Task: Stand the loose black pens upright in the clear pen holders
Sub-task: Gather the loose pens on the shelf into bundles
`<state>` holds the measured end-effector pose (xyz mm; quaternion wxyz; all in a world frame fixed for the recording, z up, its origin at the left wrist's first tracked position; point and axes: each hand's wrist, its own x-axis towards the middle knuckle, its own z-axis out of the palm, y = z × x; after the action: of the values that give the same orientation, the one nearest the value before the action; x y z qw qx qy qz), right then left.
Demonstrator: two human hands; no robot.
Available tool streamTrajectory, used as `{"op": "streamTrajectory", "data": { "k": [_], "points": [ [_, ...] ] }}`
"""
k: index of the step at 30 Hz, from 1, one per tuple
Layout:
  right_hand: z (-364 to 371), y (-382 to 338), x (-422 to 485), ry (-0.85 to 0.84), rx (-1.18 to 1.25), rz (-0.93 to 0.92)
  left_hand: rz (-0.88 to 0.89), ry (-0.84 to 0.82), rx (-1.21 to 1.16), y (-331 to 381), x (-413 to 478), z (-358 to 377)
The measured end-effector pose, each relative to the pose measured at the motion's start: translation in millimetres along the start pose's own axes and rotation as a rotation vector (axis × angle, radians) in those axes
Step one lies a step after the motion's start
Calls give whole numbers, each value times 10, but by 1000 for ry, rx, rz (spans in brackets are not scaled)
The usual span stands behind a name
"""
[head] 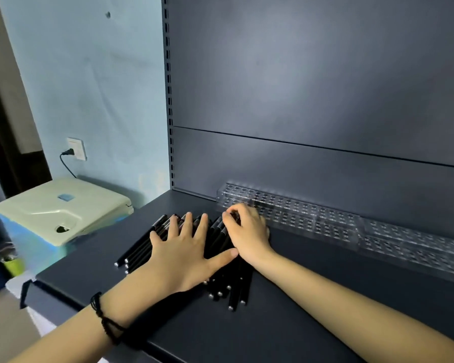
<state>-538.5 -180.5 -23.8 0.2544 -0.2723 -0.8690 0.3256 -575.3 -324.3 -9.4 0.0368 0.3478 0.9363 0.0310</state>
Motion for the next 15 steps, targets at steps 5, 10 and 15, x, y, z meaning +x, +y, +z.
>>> {"op": "streamTrajectory", "data": {
  "k": [5,10,15],
  "points": [
    [-82,-92,-94,-137,-329,12,64,34,32,-94,24,12],
    [-170,-32,-129,-193,-471,26,75,59,-26,-240,29,-16],
    [-189,60,-160,-21,-124,22,109,65,-41,-220,-6,-24]
  ]
}}
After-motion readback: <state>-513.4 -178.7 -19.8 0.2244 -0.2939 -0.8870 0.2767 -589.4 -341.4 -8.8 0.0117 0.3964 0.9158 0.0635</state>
